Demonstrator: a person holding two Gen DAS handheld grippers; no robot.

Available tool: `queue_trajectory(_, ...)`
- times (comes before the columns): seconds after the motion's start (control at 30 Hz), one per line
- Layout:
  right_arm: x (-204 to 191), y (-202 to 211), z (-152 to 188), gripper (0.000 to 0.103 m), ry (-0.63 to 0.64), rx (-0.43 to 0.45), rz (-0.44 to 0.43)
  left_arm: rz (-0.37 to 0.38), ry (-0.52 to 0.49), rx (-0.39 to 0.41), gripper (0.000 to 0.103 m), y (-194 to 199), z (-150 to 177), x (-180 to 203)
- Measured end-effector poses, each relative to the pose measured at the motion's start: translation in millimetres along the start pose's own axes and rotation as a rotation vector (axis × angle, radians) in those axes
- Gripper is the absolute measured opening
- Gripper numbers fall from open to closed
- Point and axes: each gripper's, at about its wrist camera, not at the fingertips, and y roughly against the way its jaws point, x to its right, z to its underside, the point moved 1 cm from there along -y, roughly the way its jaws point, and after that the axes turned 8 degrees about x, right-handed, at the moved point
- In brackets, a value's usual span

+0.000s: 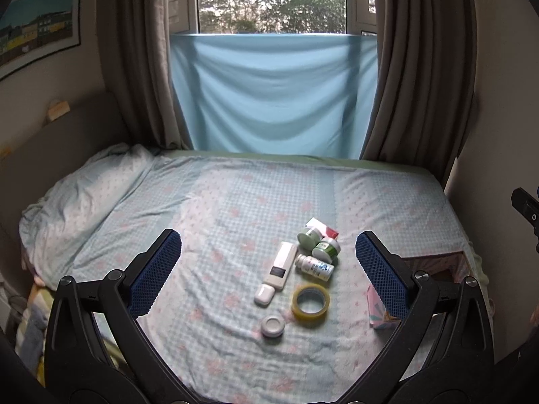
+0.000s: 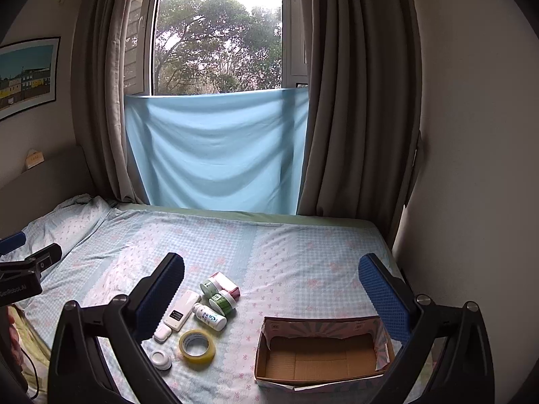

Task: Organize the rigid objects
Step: 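Grasp the white remote with the left tool while the right tool grasps the green-labelled jar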

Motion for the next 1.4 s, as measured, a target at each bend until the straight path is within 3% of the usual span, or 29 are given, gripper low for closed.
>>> queue_trajectory(0.27,-31.3,-50.9,19.3,0.103,-0.062,-0.143,-0.022,0.057,-0.005,-0.18,0.103,-68.7,34.3,-39.0)
queue_trajectory(0.47,-57.7,-110.3,36.1,0.103,-0.165,-0.287,-0.014,0.14,-0.077,-0.287,0.103,-140.7,41.1,-55.1)
queue_trajectory(0.7,-75.0,-201.8,76.6,0.103,-0.374,-0.501,0.002,0.277,-0.154,-0.454,0.103,-253.4,69.2,-49.4)
queue_trajectory(0.87,-78.6,-273.6,117.2,0.103,-0.518,-0.639,-0.006,0.326,-0.172,-0.569,0.103,-328.2,103.3,-33.9)
queue_trajectory(1.13,-77.4,-378.7,186.0,0.103,-0.597,-0.831,-0.039,0.32,-0.174,-0.738,0.103,-417.0,169.2,-10.2)
queue_trajectory(1.4,-83.9,-452.7,251.2,0.103,-0.595,-0.992,-0.076,0.281,-0.18,-0.826,0.098,-476.2,215.1,5.8)
